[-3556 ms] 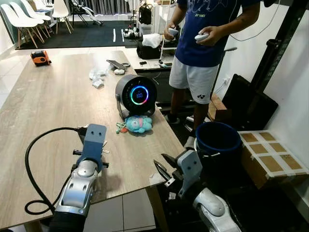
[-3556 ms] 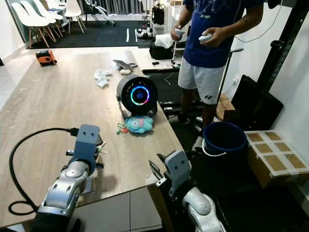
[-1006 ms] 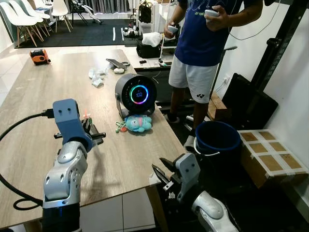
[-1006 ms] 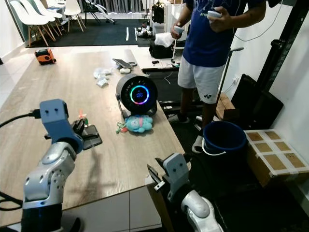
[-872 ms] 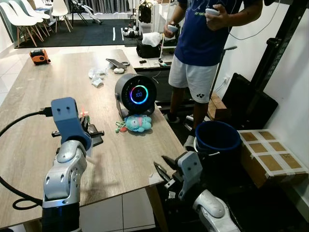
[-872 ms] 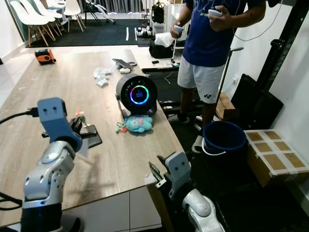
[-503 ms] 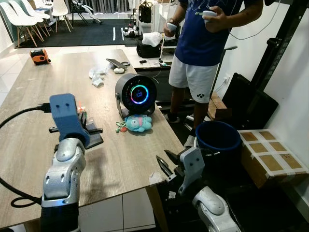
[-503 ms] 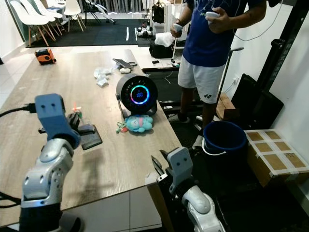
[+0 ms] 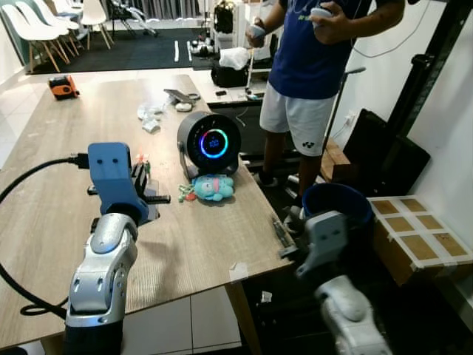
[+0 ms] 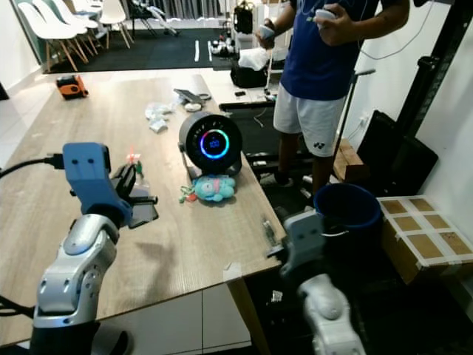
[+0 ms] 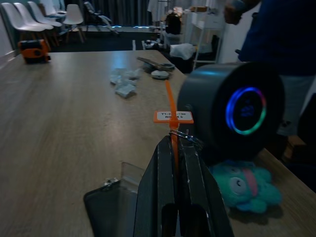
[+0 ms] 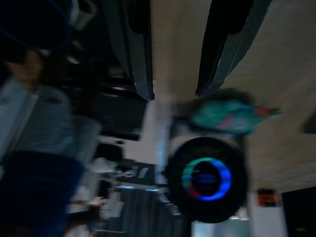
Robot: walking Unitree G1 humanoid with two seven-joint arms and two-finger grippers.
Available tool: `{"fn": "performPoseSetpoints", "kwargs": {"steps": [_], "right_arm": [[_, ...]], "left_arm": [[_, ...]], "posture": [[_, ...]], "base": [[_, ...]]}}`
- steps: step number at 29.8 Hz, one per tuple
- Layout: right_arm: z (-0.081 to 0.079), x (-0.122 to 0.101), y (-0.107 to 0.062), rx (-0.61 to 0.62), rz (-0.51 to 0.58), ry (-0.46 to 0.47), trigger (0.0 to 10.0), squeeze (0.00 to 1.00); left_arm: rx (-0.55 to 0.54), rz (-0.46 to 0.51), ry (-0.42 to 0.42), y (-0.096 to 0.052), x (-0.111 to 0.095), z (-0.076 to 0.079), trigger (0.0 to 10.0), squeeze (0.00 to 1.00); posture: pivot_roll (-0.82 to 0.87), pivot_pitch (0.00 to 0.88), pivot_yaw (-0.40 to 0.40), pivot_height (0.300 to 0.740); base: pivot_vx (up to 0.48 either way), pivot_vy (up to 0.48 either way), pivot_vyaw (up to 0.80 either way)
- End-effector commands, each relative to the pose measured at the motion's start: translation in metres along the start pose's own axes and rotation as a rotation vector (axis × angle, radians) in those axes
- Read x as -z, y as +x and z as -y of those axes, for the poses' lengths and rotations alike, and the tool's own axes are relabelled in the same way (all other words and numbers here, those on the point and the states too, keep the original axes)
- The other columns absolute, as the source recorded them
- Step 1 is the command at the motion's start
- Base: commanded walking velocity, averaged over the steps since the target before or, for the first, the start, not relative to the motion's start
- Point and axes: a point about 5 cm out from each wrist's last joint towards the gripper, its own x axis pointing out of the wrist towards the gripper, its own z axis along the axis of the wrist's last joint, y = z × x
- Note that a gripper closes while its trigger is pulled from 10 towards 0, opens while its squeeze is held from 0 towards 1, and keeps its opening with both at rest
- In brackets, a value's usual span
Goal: Hang keys on a hook
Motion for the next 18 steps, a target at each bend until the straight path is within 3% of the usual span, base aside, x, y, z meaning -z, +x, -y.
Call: {"fn": "performPoseSetpoints", "kwargs": {"steps": [1, 5, 12, 18], "right_arm": [[0.001, 0.001, -0.002, 0.008, -0.009, 0.01, 10.0, 0.0], [0.003, 0.002, -0.004, 0.014, -0.016, 0.003, 10.0, 0.0], [0.004, 0.004, -0.005, 0.018, -0.03, -0.01, 10.0, 0.0], [-0.002, 0.005, -0.003, -0.008, -0.034, -0.003, 10.0, 0.0]], "left_arm": [[0.019, 0.0, 0.024, 0.0, 0.001, 0.0, 10.0, 0.0], [0.035, -0.008, 0.048, -0.002, 0.004, -0.002, 10.0, 0.0], [0.093, -0.079, 0.142, -0.02, 0.02, -0.016, 10.0, 0.0], [0.149, -0.104, 0.164, -0.027, 0.022, -0.02, 10.0, 0.0]], "posture": [[0.05, 0.153, 0.053, 0.74], [0.05, 0.153, 0.055, 0.74], [0.07, 0.155, 0.05, 0.74], [0.07, 0.153, 0.038, 0.74]], "base": [[0.0, 0.0, 0.0], [0.0, 0.0, 0.0], [0.0, 0.0, 0.0], [0.0, 0.0, 0.0]]}}
